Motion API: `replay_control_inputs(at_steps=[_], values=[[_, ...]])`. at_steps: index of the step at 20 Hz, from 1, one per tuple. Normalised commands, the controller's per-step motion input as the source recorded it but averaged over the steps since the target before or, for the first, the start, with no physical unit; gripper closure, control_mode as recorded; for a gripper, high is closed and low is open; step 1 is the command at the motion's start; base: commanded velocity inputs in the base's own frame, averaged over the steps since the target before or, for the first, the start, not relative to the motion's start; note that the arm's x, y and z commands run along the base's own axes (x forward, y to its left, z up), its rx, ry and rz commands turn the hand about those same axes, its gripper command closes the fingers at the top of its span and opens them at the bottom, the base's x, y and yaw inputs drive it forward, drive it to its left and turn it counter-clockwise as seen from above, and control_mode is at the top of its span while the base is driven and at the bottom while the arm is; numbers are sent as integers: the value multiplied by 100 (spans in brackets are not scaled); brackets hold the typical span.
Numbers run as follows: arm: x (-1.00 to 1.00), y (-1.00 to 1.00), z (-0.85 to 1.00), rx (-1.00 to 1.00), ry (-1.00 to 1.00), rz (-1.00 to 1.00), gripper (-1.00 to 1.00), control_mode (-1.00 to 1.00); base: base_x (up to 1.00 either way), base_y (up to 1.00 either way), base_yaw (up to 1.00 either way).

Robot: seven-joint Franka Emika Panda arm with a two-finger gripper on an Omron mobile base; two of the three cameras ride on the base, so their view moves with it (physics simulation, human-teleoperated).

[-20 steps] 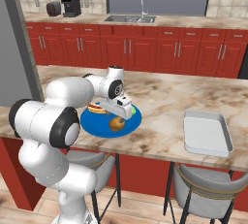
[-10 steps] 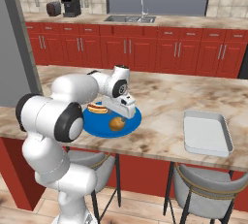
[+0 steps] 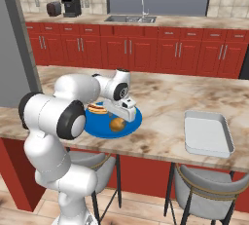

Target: Place one cooked food and one vegetable from the large plate to each tupperware container.

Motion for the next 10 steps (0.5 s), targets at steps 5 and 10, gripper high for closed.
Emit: replay_control_inputs(at_steps=[5, 10], values=[[0, 0, -15, 0, 0, 0, -100, -100, 0, 0, 0], [0, 0, -19, 0, 1, 0, -100, -100, 0, 0, 0]])
